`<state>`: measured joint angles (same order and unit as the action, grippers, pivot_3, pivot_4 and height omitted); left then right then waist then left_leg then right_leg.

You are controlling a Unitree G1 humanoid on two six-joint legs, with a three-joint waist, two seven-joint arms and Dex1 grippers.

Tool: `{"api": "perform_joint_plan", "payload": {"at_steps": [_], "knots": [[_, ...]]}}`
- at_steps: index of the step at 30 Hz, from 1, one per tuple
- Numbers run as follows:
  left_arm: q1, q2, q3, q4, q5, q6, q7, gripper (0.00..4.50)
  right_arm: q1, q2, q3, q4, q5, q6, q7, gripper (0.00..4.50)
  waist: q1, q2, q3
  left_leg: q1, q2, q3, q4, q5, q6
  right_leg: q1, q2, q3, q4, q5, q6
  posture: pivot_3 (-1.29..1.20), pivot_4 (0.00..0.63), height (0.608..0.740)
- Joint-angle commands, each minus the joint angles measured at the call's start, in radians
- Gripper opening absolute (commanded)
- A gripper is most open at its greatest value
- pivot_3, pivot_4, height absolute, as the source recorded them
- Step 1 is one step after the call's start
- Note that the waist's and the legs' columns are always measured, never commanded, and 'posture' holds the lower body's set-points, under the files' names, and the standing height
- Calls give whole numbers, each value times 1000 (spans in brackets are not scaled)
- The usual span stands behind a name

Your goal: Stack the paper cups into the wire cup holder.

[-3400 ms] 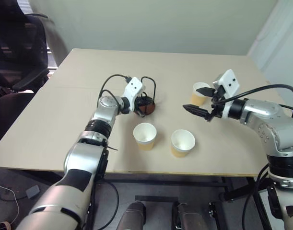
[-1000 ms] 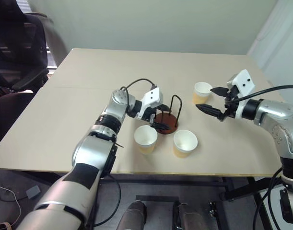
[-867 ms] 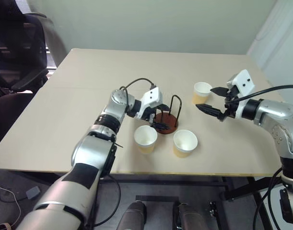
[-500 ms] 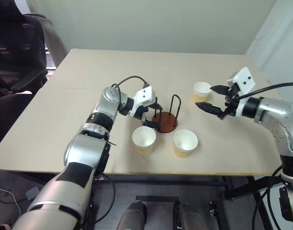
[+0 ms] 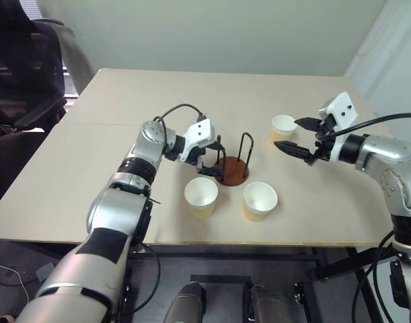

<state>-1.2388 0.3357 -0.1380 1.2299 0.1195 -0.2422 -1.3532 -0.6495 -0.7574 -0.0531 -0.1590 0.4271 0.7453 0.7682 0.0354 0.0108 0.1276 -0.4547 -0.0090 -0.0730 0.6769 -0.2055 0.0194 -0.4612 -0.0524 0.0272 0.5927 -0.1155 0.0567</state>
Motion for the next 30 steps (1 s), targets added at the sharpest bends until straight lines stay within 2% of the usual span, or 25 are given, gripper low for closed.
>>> {"api": "perform_joint_plan", "payload": {"at_steps": [1, 10, 15, 23, 30], "knots": [[-41, 22, 4, -2, 7, -16, 23, 4482, -32, -11, -15, -19, -4, -19, 6, 4500, 0, 0, 0, 0, 0, 0, 0, 0, 0, 0, 0, 0, 0, 0, 0, 0, 150, 740], [-33, 74, -13, -6, 28, -15, -59, 4482, -60, -31, -9, 12, -13, -33, 38, 4500, -2, 0, 0, 0, 0, 0, 0, 0, 0, -1, 0, 0, 0, 0, 0, 0, 150, 740], [-32, 93, -26, -10, 38, -19, -88, 4482, -116, -21, 21, 112, -71, -98, 42, 4500, -3, 0, 0, -1, 0, 0, 0, -1, 0, -1, 0, 1, 0, 0, 0, 0, 150, 740], [-45, 150, -7, -5, 25, -13, -90, 4482, -245, -3, 125, 394, -210, -290, 124, 4500, -9, 0, 0, -1, 0, 0, 0, -2, 0, -3, 0, 1, 0, 0, -1, 0, 150, 740], [-76, 216, 58, -2, -22, 51, -69, 4482, -338, 16, 225, 619, -351, -459, 194, 4500, -9, 1, 0, -6, 0, 0, -1, -2, 0, -9, 0, 1, 0, 1, -3, 0, 150, 740]]}}
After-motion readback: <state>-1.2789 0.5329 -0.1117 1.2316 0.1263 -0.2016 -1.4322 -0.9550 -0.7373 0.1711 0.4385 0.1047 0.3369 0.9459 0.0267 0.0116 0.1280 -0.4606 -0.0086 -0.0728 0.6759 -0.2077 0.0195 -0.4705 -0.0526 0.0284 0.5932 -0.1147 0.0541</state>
